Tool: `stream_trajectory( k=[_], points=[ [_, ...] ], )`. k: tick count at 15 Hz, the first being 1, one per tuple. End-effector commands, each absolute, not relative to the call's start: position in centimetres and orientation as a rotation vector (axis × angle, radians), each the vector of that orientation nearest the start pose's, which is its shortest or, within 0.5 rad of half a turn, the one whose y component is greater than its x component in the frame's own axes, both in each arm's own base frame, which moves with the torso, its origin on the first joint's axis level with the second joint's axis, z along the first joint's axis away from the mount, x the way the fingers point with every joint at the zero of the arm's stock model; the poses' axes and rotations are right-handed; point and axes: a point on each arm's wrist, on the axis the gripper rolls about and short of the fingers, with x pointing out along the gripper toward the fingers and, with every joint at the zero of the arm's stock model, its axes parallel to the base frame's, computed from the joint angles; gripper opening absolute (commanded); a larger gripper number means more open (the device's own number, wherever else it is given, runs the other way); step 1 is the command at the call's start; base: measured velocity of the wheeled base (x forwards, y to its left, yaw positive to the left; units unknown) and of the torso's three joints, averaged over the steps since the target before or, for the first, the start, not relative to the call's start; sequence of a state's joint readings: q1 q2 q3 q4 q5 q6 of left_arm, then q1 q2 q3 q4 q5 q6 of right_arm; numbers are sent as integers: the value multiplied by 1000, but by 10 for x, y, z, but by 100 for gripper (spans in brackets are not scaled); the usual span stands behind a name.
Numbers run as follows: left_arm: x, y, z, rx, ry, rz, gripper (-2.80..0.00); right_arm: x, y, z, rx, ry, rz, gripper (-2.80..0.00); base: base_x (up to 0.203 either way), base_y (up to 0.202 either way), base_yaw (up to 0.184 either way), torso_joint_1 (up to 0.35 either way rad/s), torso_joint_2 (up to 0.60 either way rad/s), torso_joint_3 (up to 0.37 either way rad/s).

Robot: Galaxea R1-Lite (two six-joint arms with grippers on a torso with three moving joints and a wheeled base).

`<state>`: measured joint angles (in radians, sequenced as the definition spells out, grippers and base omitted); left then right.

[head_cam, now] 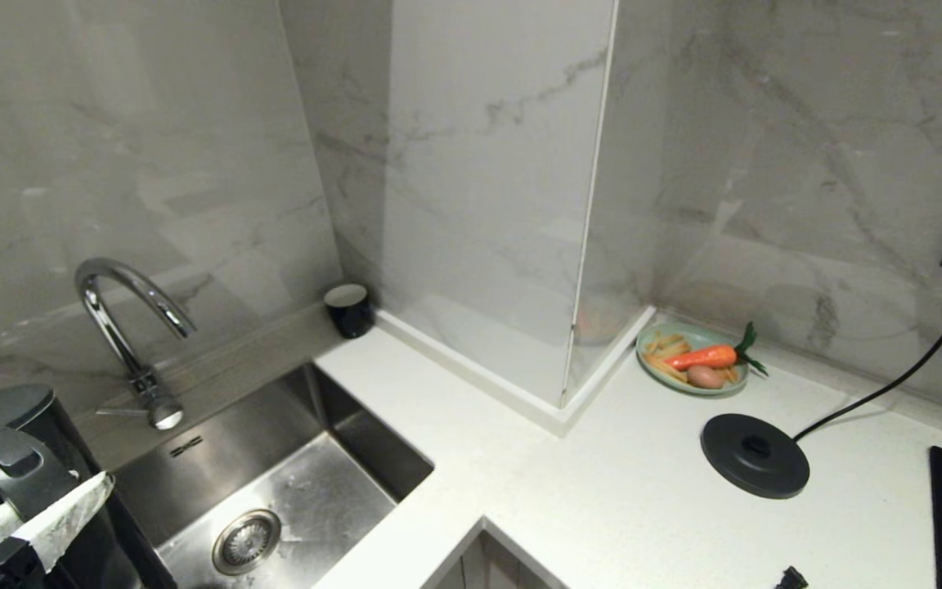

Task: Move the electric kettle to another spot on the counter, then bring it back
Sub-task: Place it by the sink

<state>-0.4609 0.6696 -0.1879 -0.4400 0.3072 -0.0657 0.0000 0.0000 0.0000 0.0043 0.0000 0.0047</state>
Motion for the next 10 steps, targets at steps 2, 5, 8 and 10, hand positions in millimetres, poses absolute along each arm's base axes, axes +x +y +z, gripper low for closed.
stream_trajectory(
  k=[2, 5, 8, 10],
  points=[
    [51, -18, 168, -56, 34, -161, -280, -23, 0, 75, 3, 5, 0, -280, 0, 0, 0, -9, 13, 11],
    [52, -18, 167, -51, 41, -169, -280, -23, 0, 75, 5, 5, 1, -280, 0, 0, 0, 0, 0, 0],
    [52, -18, 167, -50, 41, -171, -280, -23, 0, 75, 5, 5, 0, -280, -154, 0, 12, 4, 10, 3],
    [52, -19, 167, -50, 41, -172, -280, -23, 0, 75, 4, 5, 0, -280, -109, 0, 4, -1, 5, 4]
  ],
)
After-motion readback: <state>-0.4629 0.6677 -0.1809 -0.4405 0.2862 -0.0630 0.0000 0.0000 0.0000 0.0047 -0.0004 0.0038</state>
